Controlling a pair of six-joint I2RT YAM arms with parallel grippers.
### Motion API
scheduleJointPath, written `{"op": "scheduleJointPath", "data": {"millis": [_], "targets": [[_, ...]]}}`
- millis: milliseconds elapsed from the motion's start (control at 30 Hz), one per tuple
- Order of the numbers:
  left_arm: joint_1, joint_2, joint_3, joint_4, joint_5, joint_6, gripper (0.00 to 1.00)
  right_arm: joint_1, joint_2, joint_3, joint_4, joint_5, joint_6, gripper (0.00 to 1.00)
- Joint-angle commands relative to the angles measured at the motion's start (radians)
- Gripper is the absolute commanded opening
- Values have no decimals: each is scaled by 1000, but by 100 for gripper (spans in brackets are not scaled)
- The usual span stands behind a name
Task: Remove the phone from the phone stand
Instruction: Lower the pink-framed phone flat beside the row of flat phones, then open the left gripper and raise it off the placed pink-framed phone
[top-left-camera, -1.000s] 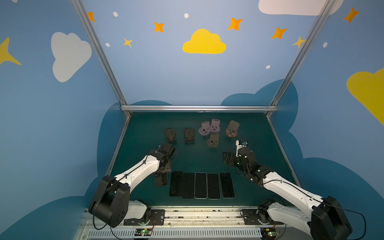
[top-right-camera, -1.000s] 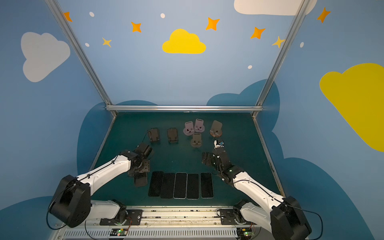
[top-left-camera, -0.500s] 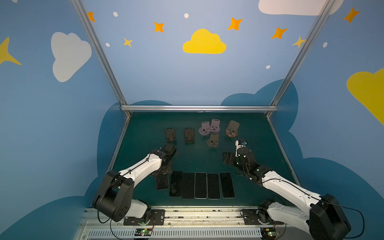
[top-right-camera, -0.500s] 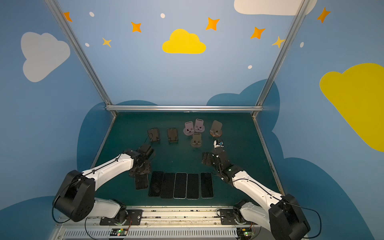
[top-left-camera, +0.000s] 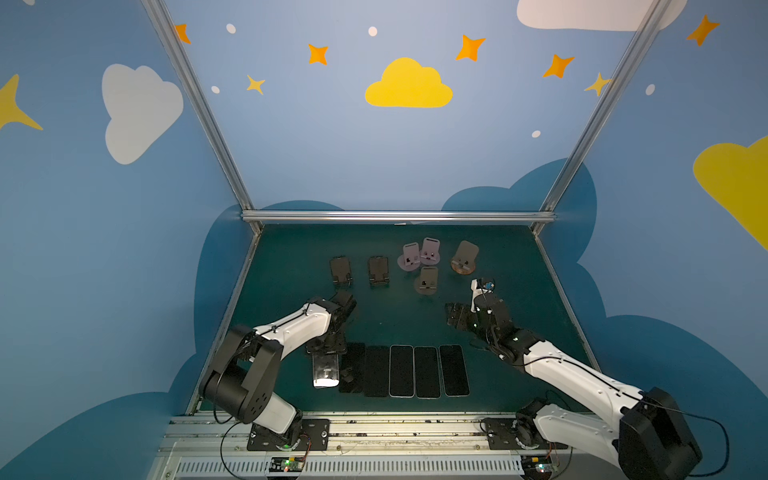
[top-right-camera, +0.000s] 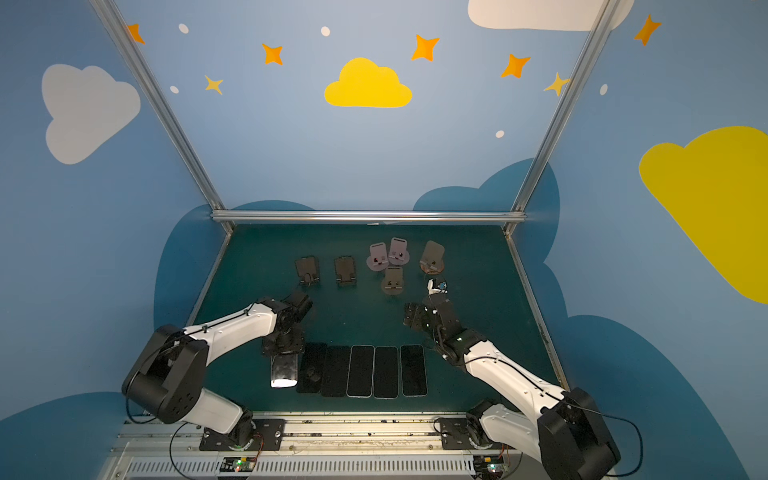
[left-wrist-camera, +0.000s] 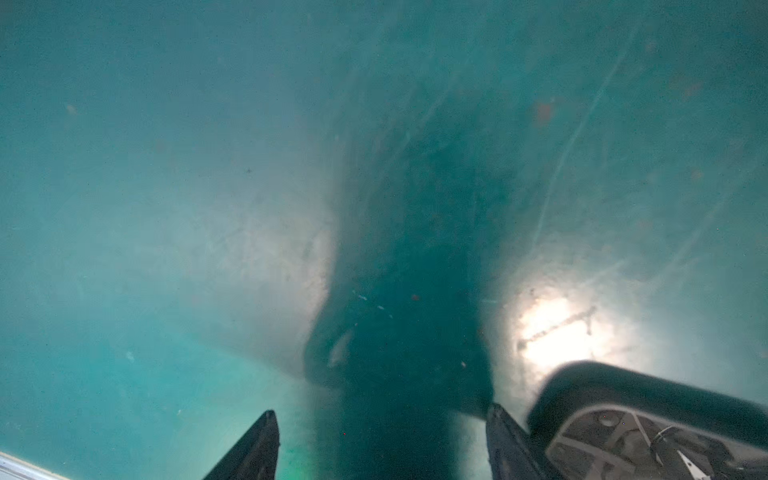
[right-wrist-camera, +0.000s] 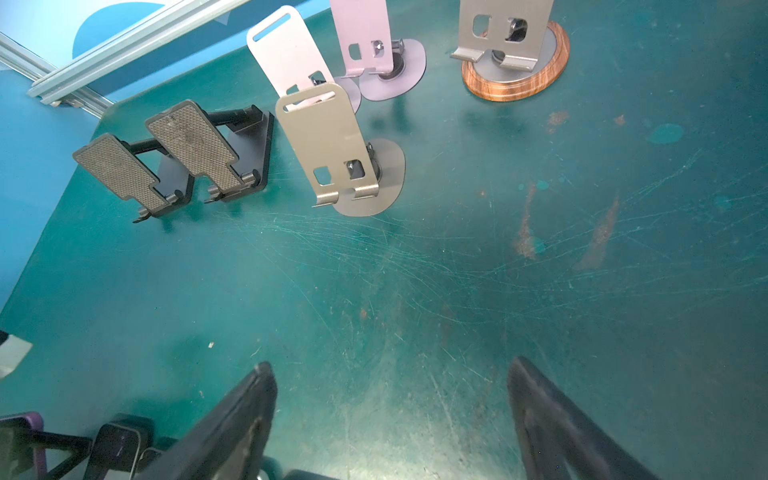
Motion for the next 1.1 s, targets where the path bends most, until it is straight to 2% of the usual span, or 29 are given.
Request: {"op": "scheduleJointPath", "data": {"millis": [0, 467, 700, 967, 1067], "targets": [[6, 40, 12, 20, 12, 0, 71, 3, -6, 28, -11, 11, 3, 87], [2, 83, 3, 69, 120, 23, 80, 3, -1, 32, -15, 23, -3, 87], [-14, 70, -11, 83, 162, -21, 81, 3, -1, 32, -15, 30, -6, 87], [-15, 5, -17, 74, 170, -36, 82, 3, 3, 32, -12, 26, -6, 87], [-9, -37, -6, 47, 117, -49, 84, 3, 0, 31, -9, 24, -6, 87]]}}
